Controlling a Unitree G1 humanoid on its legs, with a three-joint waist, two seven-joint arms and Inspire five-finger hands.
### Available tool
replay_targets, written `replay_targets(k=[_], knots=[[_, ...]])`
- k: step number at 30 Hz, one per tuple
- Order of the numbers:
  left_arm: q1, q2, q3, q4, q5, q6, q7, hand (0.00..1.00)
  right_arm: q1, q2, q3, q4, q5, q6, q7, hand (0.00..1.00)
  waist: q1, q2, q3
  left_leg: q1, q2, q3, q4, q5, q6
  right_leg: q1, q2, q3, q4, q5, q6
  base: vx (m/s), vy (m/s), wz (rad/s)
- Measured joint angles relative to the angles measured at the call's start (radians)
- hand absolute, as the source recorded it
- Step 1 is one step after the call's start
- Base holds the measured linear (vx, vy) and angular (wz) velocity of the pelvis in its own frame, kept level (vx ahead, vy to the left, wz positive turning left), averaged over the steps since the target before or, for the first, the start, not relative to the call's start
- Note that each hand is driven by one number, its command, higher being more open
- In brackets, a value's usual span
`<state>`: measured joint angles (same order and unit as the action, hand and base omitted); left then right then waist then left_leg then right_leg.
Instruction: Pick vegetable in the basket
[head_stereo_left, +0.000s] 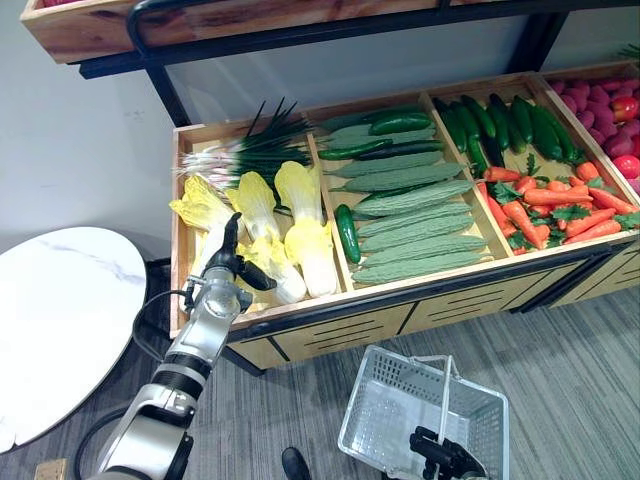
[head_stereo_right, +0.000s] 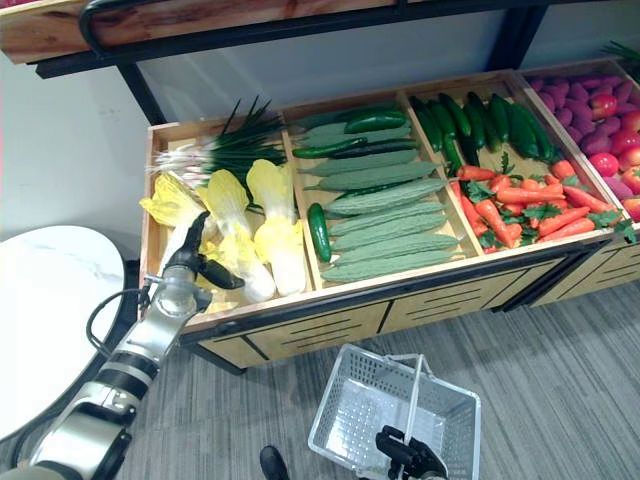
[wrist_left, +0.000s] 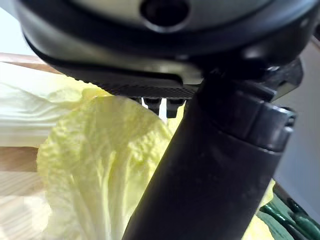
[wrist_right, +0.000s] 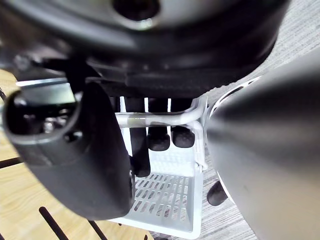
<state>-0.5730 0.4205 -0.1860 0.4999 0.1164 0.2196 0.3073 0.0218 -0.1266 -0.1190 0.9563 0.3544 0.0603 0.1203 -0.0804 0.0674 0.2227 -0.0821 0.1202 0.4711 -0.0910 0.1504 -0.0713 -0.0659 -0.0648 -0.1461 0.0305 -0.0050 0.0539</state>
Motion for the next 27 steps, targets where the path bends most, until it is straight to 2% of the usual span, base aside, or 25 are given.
replay_targets(k=[7,13,22,27], knots=[[0.000,0.000,0.021,0.007,-0.009,0.002,0.065,1.00,0.000,0.000,0.000,0.003,0.001,0.002,0.000,0.00,-0.001,0.000,0.000,0.002,0.000,-0.010,0.000,0.000,0.000,0.014,0.001,-0.009,-0.012,0.001,-0.001,-0.01,-0.004,0.03],[0.003,-0.007,0.131,0.007,-0.008,0.001,0.131,1.00,0.002,0.000,0.001,0.002,0.001,0.002,0.000,0.00,0.000,0.000,0.000,0.006,0.003,-0.011,0.000,0.000,0.000,0.018,0.003,-0.010,-0.012,0.001,-0.001,0.00,0.000,0.00],[0.003,-0.008,0.158,0.006,-0.007,-0.006,0.196,1.00,0.005,0.001,0.001,-0.001,0.001,0.001,0.000,0.00,0.002,0.000,0.000,0.010,0.003,-0.011,0.000,0.000,0.000,0.016,0.002,-0.009,-0.001,0.001,-0.001,-0.04,0.000,0.00],[0.012,-0.009,0.170,0.006,-0.008,-0.015,0.193,1.00,0.010,0.000,0.001,-0.005,0.000,0.000,0.000,0.00,0.008,0.000,0.000,0.010,0.003,-0.012,0.000,0.000,0.000,0.016,0.002,-0.010,0.001,0.000,-0.001,-0.01,0.000,0.00]])
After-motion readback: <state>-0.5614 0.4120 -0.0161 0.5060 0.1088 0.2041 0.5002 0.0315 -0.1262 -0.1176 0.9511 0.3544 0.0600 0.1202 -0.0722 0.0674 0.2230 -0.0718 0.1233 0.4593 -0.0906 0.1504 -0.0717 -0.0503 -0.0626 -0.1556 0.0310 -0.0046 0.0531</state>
